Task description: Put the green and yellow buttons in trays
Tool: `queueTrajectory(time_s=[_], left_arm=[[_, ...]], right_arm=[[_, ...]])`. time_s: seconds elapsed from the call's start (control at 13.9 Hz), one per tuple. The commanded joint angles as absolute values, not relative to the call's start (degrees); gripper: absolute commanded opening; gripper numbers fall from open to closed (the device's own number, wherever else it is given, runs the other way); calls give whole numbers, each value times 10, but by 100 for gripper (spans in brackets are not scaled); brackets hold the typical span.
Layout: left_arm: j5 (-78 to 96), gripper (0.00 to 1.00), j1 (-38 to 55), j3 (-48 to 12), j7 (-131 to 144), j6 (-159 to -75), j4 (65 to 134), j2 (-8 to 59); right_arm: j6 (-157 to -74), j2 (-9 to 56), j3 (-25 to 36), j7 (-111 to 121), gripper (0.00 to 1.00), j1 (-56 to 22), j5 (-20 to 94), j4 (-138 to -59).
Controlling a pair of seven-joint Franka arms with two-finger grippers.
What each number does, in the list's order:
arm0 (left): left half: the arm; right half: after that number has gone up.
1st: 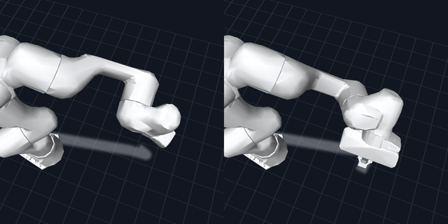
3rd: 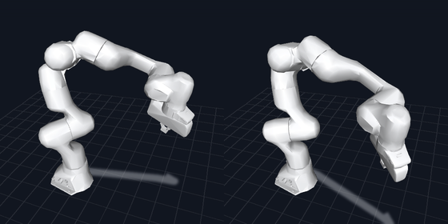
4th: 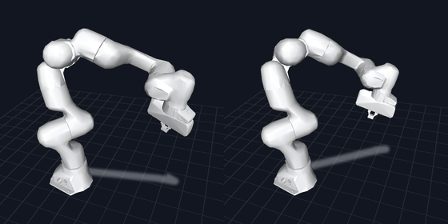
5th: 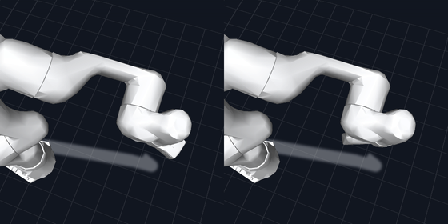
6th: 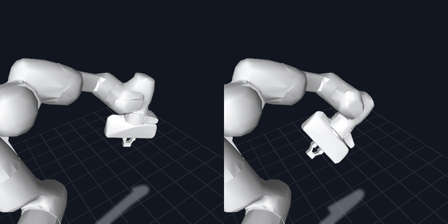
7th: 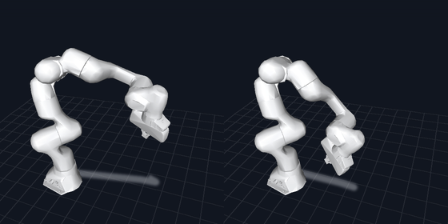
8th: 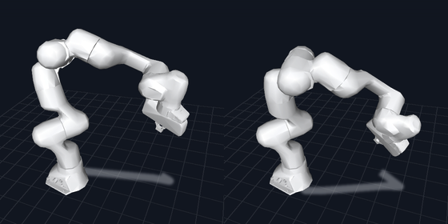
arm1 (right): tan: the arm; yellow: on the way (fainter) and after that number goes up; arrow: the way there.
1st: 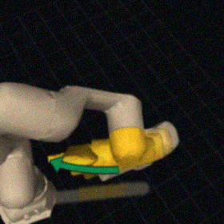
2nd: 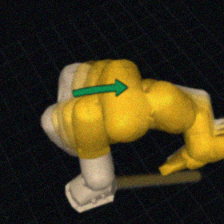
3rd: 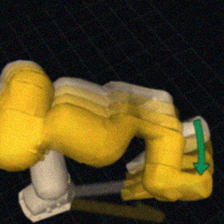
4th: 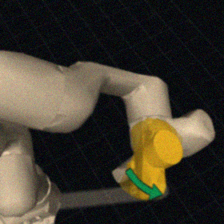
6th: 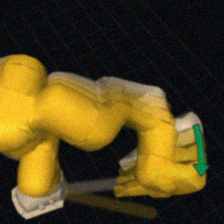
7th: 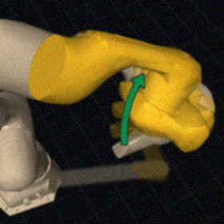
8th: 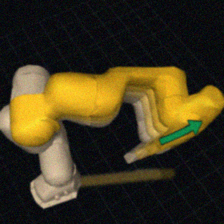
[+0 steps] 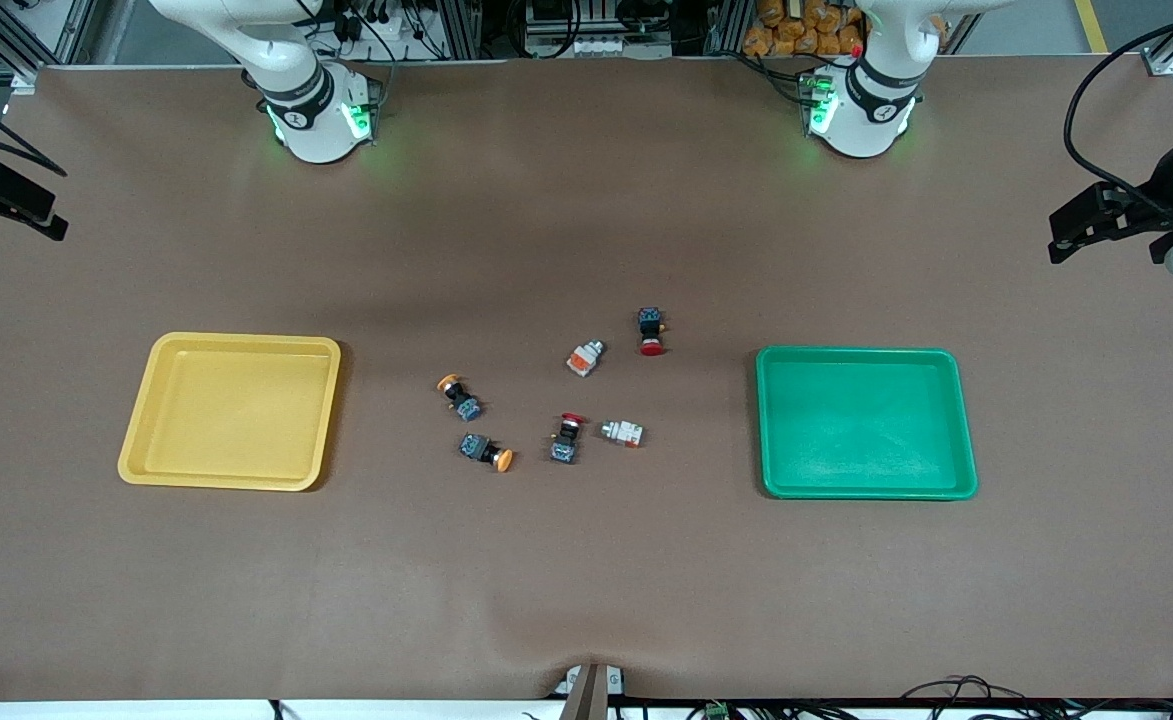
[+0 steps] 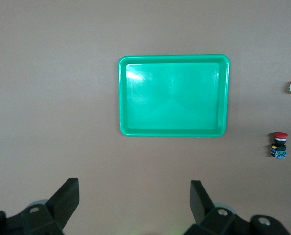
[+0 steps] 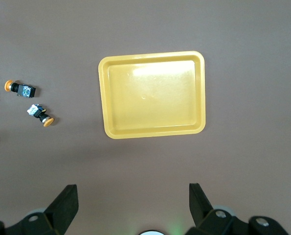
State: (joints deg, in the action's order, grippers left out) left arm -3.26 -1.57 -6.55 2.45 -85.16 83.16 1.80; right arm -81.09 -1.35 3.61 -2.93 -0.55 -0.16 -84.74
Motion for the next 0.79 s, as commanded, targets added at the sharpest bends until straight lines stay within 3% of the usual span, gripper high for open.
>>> queueTrajectory(time_s=[0.0, 0.72], left_arm=[[-33, 100, -16, -67, 19, -845, 829, 17], [-30, 100, -13, -87, 55, -846, 796, 56]], right_arm=[[-809, -9, 35, -36, 100, -7, -8, -836], [-805, 15, 34, -36, 100, -9, 3, -836]])
